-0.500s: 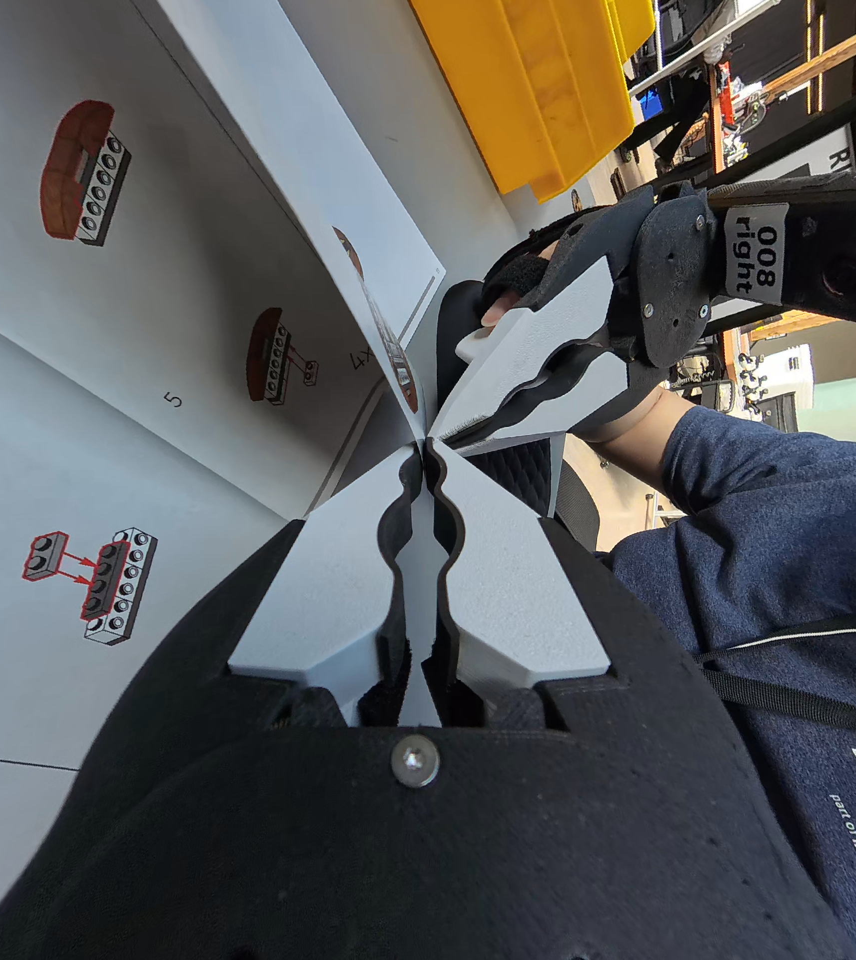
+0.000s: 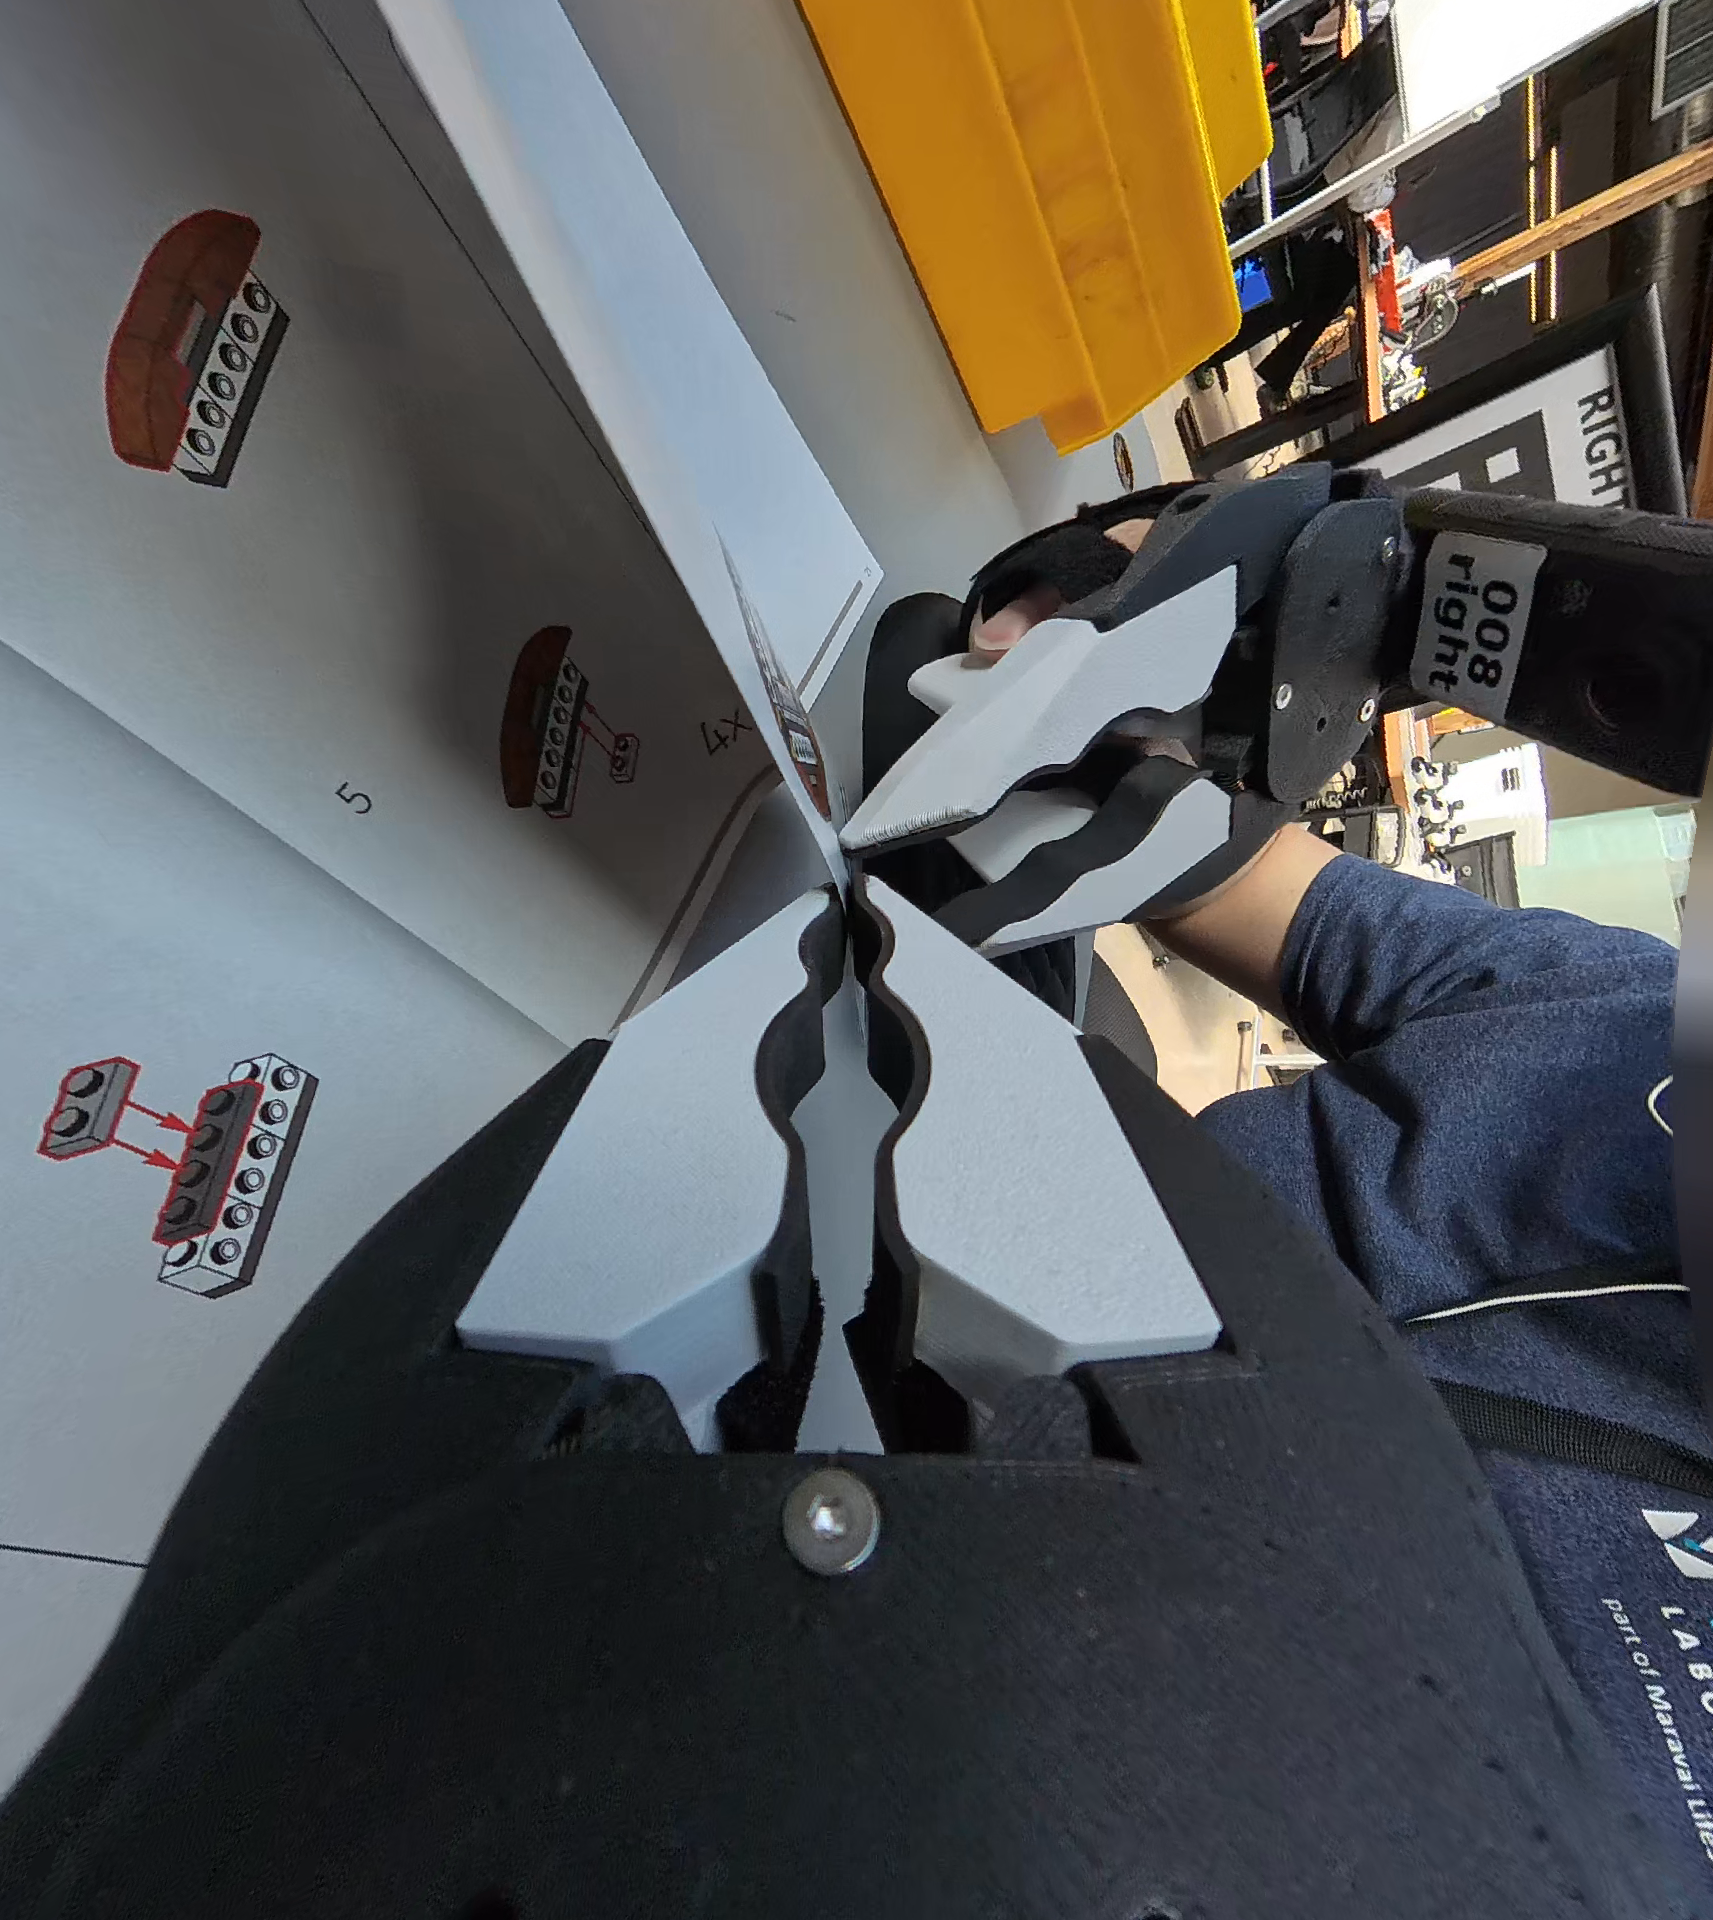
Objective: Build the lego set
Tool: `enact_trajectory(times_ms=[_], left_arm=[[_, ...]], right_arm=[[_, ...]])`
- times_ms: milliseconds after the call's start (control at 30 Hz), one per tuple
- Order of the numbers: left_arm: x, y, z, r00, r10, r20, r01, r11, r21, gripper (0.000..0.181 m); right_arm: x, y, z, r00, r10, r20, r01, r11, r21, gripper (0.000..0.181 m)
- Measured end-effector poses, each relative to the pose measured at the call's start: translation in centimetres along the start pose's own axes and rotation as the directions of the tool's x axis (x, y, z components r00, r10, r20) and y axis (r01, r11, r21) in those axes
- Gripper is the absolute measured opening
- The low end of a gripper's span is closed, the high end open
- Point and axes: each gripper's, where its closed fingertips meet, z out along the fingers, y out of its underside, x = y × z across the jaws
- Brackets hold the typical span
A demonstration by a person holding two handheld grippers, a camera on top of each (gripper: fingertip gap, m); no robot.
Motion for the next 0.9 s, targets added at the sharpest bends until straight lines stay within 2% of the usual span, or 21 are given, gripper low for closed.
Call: enact_trajectory(times_ms=[167,300,500,600,900], left_arm=[[0.1,-0.1,0.2,1.000,-0.015,-0.007,0.015,1.000,0.002,0.000],[0.1,0.1,0.4,1.000,-0.011,-0.016,0.011,1.000,-0.003,0.001],[1.4,-0.2,0.3,0.993,0.003,-0.120,0.002,0.999,0.039,0.018],[2.0,-0.2,0.2,0.987,0.058,-0.149,-0.052,0.998,0.045,0.028],[2.5,0.9,1.0,0.955,0.281,-0.096,-0.284,0.959,-0.009,0.028]], right_arm=[[0.1,-0.1,0.6,0.984,-0.138,-0.113,0.135,0.990,-0.037,0.025],[0.1,0.0,0.5,0.987,-0.115,-0.110,0.112,0.993,-0.034,0.021],[0.2,-0.3,0.0,0.995,-0.052,-0.085,0.053,0.999,0.005,0.021],[0.3,-0.4,-0.1,0.998,-0.007,-0.066,0.009,1.000,0.025,0.020],[0.9,-0.7,-0.6,0.995,0.091,-0.030,-0.089,0.993,0.072,0.013]])
